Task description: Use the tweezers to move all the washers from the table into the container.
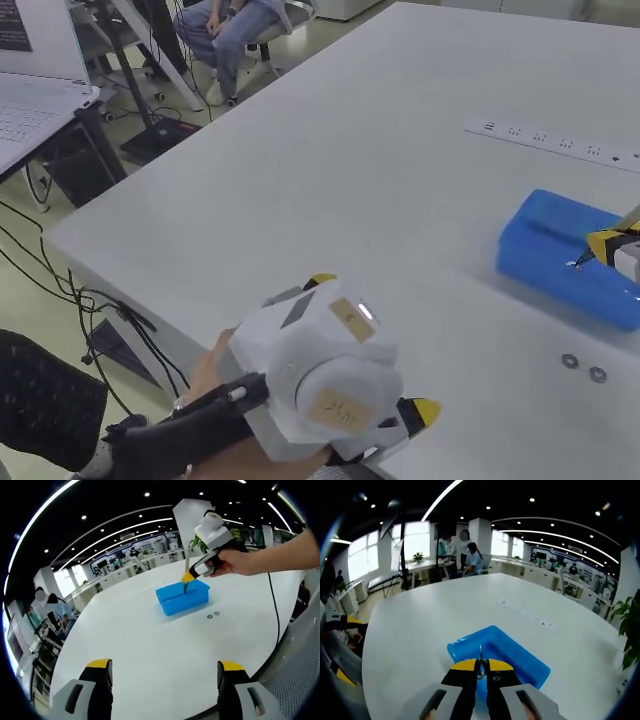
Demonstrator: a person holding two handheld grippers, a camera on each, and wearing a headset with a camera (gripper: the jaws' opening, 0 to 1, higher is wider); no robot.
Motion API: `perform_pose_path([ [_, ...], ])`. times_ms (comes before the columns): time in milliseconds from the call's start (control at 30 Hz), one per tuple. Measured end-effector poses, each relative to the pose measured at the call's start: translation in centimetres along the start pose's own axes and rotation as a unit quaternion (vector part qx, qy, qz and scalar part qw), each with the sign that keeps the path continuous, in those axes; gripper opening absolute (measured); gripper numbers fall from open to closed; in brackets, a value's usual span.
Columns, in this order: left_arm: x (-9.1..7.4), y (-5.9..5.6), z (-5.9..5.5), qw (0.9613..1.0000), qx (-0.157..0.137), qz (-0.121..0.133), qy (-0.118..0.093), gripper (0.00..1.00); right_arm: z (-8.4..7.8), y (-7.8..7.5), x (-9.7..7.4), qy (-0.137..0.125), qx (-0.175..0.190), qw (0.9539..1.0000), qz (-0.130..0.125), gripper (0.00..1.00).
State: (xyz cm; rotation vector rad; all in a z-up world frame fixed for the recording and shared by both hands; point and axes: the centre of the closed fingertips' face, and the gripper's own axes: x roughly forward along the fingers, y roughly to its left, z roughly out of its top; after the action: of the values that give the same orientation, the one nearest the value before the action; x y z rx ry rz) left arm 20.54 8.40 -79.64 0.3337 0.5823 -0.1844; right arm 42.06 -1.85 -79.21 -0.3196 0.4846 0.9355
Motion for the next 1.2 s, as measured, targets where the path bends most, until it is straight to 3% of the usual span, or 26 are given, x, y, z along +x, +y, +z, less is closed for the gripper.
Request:
perform_pose_path([
  [600, 0.0, 0.1, -0.1, 1.0, 0.001, 0.001, 0.002, 0.88, -1.8, 0.1, 1.5, 0.03, -0.006, 0.9995, 0.003, 0.02],
  [967, 0.0, 0.1, -0.2, 1.0, 0.003, 0.002, 0.005, 0.88, -2.3, -0.3, 2.2, 0.033, -0.008, 0.9994, 0.004, 0.03],
  [1200, 0.0, 0.1, -0.1, 1.0, 0.002, 0.002, 0.005, 0.88, -2.1, -0.1, 1.7, 0.03, -0.006, 0.9995, 0.003, 0.03],
])
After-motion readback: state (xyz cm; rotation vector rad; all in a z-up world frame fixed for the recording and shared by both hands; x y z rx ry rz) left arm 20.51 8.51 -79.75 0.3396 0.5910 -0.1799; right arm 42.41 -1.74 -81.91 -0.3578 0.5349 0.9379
